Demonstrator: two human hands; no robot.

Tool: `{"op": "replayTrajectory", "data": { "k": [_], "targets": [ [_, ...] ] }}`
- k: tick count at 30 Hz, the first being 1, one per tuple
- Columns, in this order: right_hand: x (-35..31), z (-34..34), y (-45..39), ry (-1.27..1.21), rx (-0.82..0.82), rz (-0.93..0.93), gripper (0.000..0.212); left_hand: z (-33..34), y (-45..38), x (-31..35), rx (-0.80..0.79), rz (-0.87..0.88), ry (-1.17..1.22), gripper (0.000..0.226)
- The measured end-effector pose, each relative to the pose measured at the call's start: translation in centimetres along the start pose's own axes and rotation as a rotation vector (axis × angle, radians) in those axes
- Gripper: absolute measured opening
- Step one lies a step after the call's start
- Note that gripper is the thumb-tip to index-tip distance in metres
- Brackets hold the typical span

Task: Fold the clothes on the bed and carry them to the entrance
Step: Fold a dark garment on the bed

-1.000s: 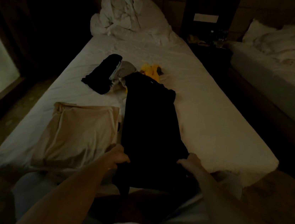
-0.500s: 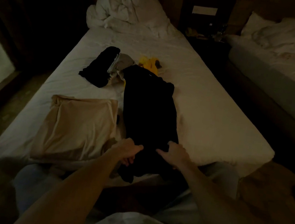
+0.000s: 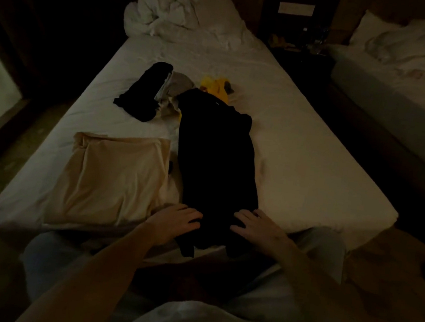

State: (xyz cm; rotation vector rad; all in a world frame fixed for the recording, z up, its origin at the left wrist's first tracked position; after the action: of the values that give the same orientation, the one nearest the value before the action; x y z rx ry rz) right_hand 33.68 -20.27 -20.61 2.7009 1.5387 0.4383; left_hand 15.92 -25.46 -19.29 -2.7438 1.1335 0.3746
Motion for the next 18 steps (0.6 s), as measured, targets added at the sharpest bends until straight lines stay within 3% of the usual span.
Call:
{"op": "replayTrajectory", "data": {
  "k": [3,9,12,15,18],
  "targets": [
    [0.4,1.7,-0.7,0.155,-0.077,-0.045,0.088,0.9,-0.1,-0.3,-0.132,0.008,0.01,0.07],
    [0.2,1.7,-2.2,0.128,0.014,-0.06,0.098,1.0,-0.8,0.5,-0.198,0.011,-0.119,0.082],
    [-0.1,0.4,-1.7,0.104,-0.016,-0.054,0.085,1.3,-1.7,0.9,-0.189,-0.007,-0.069,0.08],
    [-0.3,-0.1,-1.8,0.032,0.003,-0.049,0.059,0.0,-2.3,0.9,-0.078,-0.036,-0.011,0.069],
    [1.0,-1.6,-2.3,-0.139,0.04,0.093,0.055,-1.3,-2.6,-0.6,-0.152,-0.271,0.182,0.066]
  ]
}}
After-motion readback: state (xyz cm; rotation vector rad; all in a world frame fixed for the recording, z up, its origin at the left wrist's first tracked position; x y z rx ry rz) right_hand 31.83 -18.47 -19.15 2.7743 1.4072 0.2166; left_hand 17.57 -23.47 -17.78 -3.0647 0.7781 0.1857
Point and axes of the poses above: each hand's wrist, its own y-axis away from the middle knuckle, its own z-axis out of the palm, x = y × z, the point moved 8 cm from there along -y, towards the middle knuckle, and after that the axes turned 11 degrees about x, right-handed, at the moved point
